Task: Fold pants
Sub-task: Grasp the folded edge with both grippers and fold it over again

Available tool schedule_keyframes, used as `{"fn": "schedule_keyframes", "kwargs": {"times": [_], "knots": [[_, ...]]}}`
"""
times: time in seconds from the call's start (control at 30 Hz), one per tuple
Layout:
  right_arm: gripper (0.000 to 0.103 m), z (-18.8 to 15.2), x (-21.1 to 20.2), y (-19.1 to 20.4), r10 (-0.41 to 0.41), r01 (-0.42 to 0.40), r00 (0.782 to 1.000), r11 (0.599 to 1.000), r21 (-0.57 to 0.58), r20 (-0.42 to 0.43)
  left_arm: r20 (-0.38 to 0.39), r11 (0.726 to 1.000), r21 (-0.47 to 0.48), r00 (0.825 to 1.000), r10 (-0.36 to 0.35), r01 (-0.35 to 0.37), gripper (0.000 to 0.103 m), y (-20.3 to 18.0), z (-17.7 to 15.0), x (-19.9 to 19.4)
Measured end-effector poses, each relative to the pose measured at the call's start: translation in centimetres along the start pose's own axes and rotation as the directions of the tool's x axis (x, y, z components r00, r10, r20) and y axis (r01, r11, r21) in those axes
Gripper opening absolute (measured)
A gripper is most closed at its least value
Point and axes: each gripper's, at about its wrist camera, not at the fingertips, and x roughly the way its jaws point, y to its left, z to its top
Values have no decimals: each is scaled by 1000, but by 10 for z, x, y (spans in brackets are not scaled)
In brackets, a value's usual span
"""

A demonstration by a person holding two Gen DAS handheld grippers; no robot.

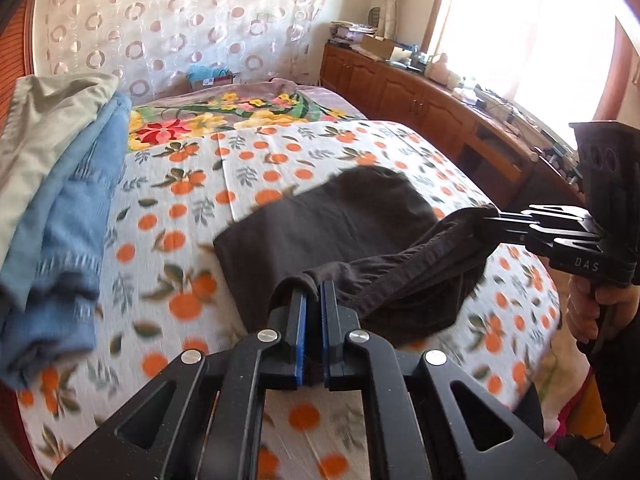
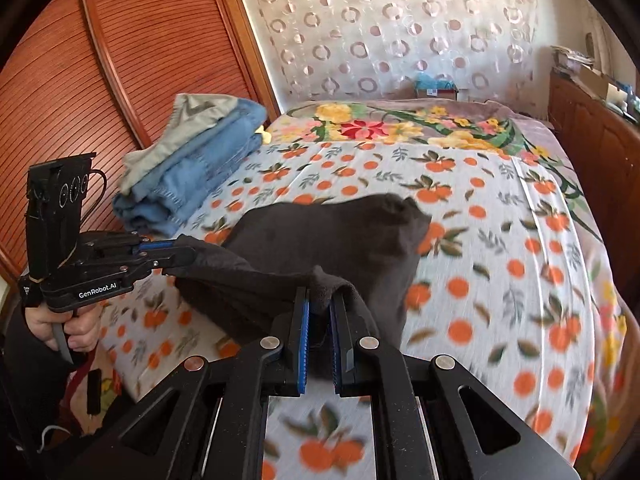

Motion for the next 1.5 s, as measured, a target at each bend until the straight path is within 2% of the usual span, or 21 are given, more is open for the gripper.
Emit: {"fn": "schedule_keyframes", "kwargs": {"times": [0.4,0.53,0.6,0.63,0.67,0.7,0.77,0.9,1.2,1.4,1.5], "knots": [[9,49,75,-37,27,-25,999,997,66,-30,-35,999,-27,999,27,-28,8,29,42,48],[17,57,88,-46,20,-19,1000,998,68,-23,-19,998,-57,1000,3,-4,11,36,51,49],[22,59,88,-47,23,-22,1000,998,65,-11,-7,998,-60,1000,-5,4,16,38,55,47],[24,58,85,-47,18,-18,1000,998,62,-2,2,998,-59,1000,-2,2,23,38,56,45],[31,59,85,-48,7,-7,1000,998,58,4,11,998,-56,1000,4,-4,30,38,58,43],[39,60,83,-47,-10,9,1000,999,51,12,25,998,-55,1000,6,-5,32,38,59,40],[43,59,77,-46,-29,28,999,999,45,35,40,999,-53,999,11,-9,33,38,59,35],[44,57,72,-43,-39,39,998,999,9,39,36,999,-36,999,7,-6,33,36,53,31],[47,37,79,-27,-37,34,999,994,-100,-29,-29,1000,-14,999,21,-21,33,35,31,43],[47,50,107,-27,-74,60,993,987,-151,-91,-57,998,-34,997,48,-50,33,45,34,56],[47,66,117,-36,-114,106,992,987,-121,-61,-60,997,-41,996,64,-66,33,49,39,60]]}}
